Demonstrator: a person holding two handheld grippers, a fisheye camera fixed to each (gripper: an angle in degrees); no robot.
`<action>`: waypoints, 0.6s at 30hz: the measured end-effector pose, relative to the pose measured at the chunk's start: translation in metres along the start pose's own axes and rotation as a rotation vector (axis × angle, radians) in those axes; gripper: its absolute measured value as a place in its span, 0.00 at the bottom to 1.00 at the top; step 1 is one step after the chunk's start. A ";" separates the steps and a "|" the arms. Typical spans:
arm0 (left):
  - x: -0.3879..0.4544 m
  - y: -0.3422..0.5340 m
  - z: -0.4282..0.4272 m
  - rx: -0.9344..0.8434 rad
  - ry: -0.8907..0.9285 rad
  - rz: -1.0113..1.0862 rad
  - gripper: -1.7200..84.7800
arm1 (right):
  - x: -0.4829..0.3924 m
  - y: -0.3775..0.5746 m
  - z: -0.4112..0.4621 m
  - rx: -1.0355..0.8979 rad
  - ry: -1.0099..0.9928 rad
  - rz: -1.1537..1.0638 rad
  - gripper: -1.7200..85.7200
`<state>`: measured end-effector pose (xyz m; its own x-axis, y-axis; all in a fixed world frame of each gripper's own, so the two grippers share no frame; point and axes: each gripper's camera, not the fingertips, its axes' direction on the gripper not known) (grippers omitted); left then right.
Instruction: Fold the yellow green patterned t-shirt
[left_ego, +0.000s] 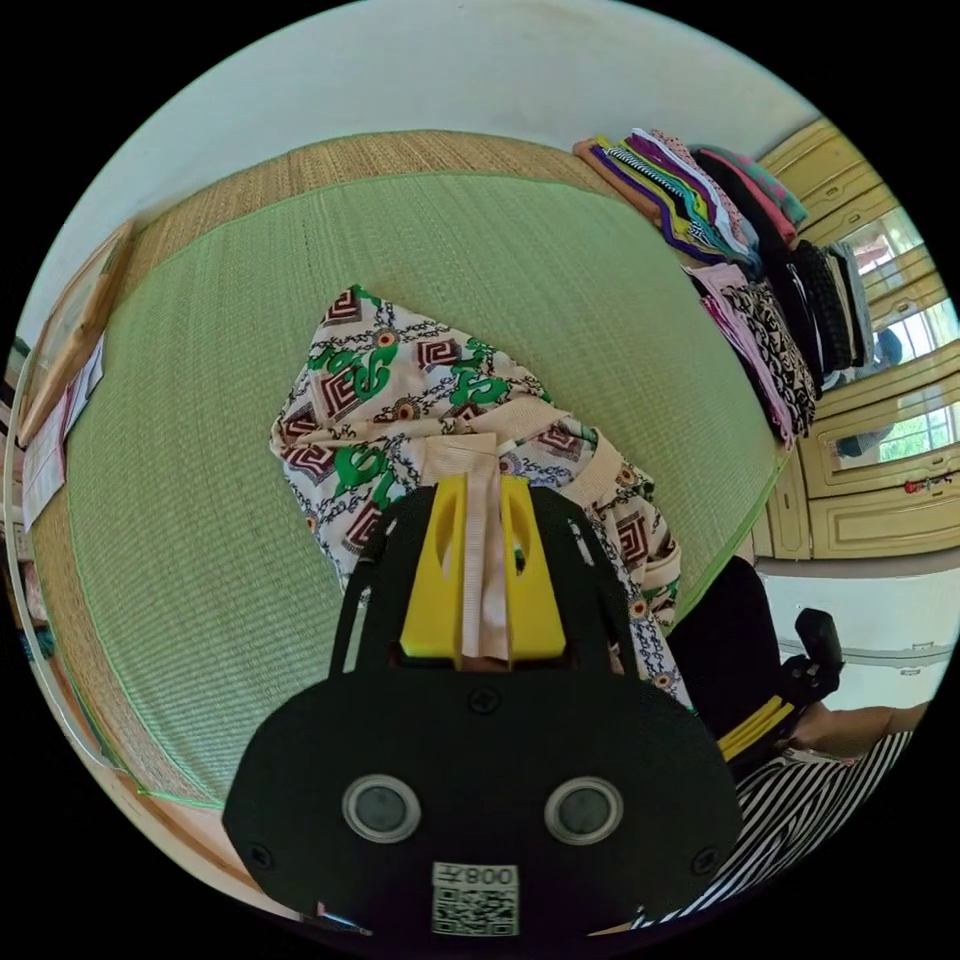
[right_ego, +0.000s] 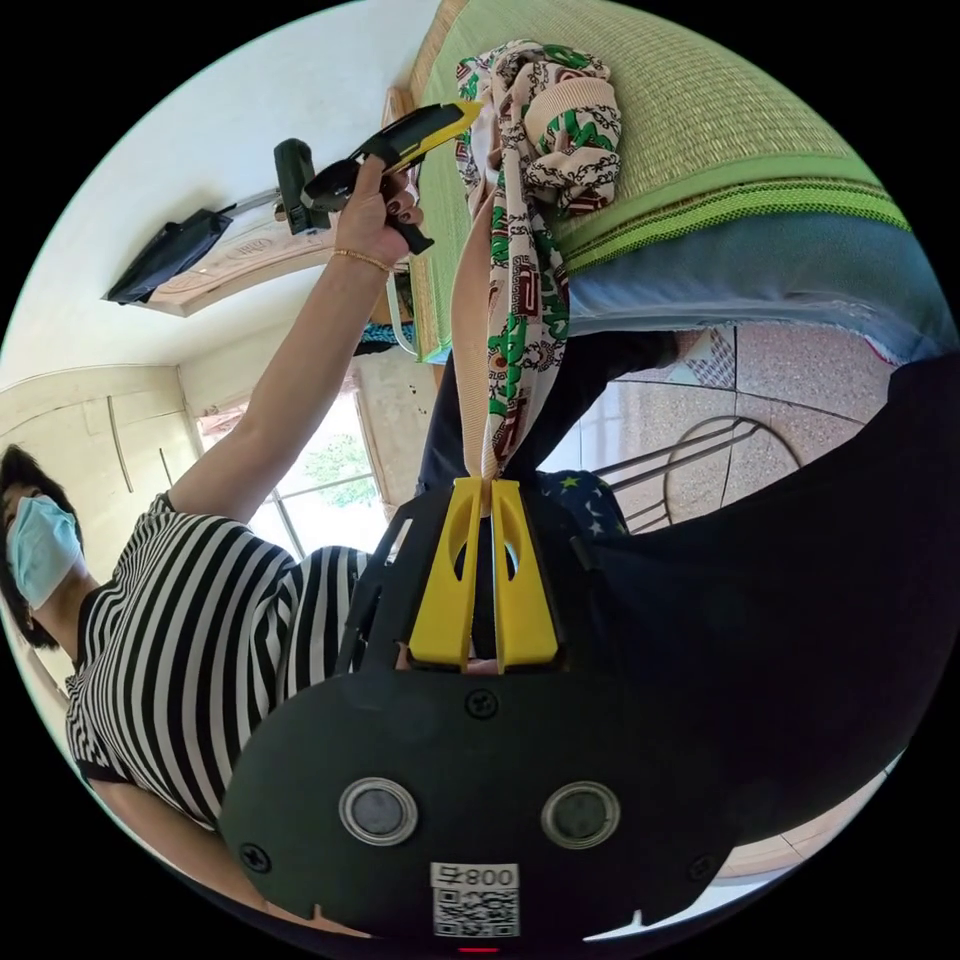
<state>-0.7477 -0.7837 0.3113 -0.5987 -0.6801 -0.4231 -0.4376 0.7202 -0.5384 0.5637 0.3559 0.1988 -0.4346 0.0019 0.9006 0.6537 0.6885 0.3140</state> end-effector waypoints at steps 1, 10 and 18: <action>0.005 -0.007 0.004 -0.026 -0.015 -0.003 0.08 | -0.006 0.002 0.005 0.000 0.004 0.000 0.04; -0.006 0.001 -0.036 0.011 0.010 -0.075 0.04 | -0.040 0.023 0.026 0.024 -0.008 0.015 0.04; -0.065 0.101 -0.137 0.213 0.227 -0.253 0.03 | -0.077 0.056 0.023 0.079 -0.002 0.001 0.04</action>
<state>-0.8445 -0.6475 0.3841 -0.6336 -0.7673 -0.0987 -0.4558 0.4733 -0.7538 0.6191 0.4109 0.1405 -0.4353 0.0045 0.9003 0.6037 0.7433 0.2882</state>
